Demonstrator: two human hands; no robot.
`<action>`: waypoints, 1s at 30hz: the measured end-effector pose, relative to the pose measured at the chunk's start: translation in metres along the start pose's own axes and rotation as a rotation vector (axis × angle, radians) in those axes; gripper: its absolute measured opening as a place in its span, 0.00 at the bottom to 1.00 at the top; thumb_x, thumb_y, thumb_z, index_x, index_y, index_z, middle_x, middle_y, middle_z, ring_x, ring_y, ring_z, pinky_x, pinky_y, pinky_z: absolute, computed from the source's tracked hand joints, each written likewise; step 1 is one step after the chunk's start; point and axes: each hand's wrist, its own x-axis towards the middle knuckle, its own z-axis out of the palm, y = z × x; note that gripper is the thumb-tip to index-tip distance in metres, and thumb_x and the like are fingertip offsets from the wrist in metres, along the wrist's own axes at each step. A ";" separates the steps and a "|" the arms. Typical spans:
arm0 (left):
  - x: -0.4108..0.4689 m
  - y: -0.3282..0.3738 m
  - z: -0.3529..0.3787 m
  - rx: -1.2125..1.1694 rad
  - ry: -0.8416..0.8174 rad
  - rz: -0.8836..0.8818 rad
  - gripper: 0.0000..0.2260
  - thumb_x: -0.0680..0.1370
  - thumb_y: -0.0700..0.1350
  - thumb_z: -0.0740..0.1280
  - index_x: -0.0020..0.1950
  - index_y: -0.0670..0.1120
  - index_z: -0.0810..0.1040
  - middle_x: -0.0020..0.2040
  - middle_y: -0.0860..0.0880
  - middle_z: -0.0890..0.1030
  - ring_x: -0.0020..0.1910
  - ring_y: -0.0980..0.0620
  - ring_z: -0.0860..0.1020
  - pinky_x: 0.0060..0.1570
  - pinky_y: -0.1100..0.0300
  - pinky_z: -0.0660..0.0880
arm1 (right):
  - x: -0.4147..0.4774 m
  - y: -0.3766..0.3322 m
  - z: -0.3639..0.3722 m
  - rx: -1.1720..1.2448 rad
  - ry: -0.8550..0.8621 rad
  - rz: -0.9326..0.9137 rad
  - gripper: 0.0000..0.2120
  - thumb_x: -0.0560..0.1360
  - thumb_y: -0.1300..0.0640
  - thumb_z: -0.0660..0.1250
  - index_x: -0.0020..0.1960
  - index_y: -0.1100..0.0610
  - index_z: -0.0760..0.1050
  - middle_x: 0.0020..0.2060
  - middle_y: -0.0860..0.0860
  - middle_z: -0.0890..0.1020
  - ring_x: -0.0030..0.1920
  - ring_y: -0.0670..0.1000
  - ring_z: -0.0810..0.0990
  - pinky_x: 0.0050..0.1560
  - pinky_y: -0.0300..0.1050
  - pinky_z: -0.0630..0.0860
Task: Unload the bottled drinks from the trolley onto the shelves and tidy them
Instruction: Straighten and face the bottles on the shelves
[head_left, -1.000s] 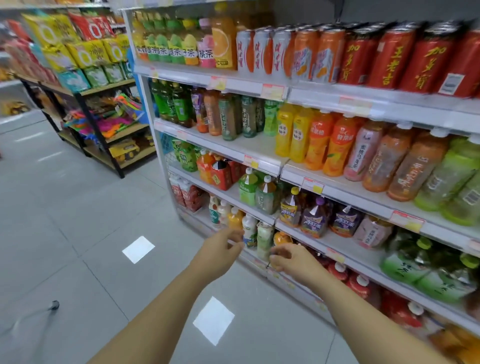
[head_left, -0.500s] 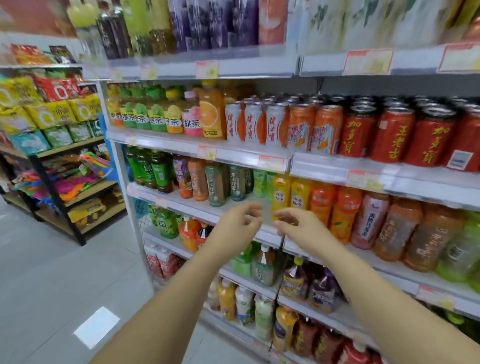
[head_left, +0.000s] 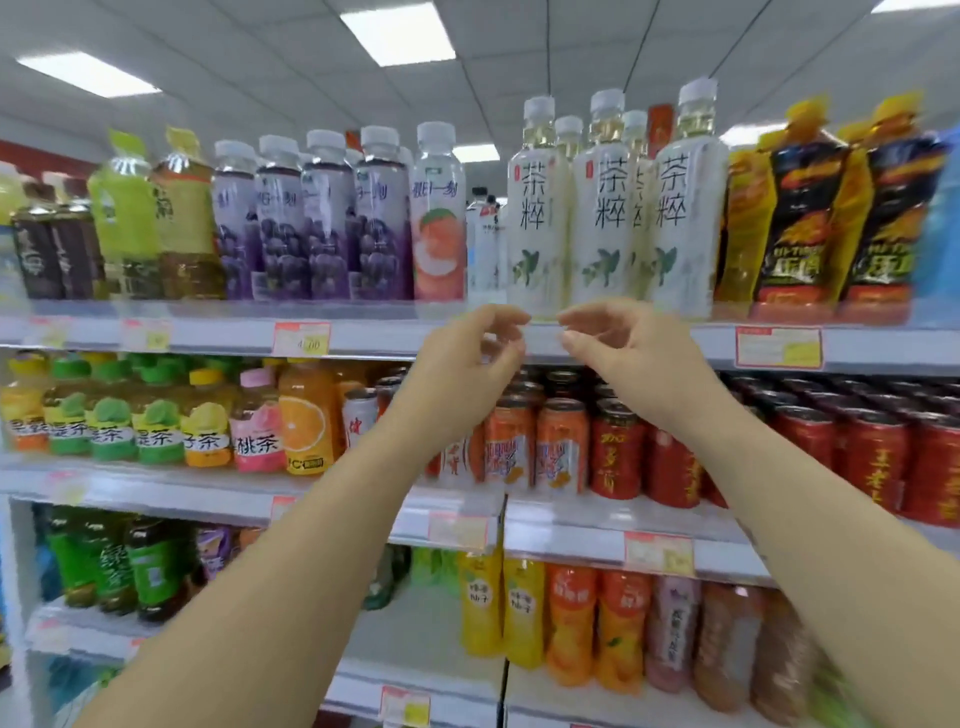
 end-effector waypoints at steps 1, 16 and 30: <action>0.012 -0.001 -0.001 0.002 0.006 0.031 0.12 0.79 0.45 0.63 0.62 0.53 0.74 0.53 0.57 0.77 0.50 0.61 0.76 0.50 0.68 0.72 | 0.008 -0.002 -0.003 -0.021 0.045 -0.010 0.04 0.75 0.56 0.67 0.48 0.48 0.77 0.41 0.42 0.80 0.41 0.42 0.79 0.43 0.29 0.73; 0.110 -0.020 0.013 0.030 -0.010 -0.034 0.36 0.78 0.47 0.65 0.77 0.52 0.43 0.63 0.44 0.76 0.53 0.46 0.78 0.51 0.57 0.72 | 0.066 0.024 0.010 -0.535 0.139 0.094 0.29 0.77 0.48 0.62 0.74 0.45 0.55 0.75 0.57 0.49 0.75 0.58 0.53 0.71 0.52 0.56; 0.120 -0.019 0.025 0.088 -0.025 0.011 0.38 0.75 0.49 0.67 0.76 0.52 0.45 0.61 0.44 0.77 0.54 0.45 0.78 0.52 0.47 0.77 | 0.065 0.025 -0.006 -0.686 0.100 0.111 0.28 0.75 0.43 0.62 0.73 0.45 0.58 0.75 0.54 0.53 0.74 0.55 0.55 0.71 0.55 0.60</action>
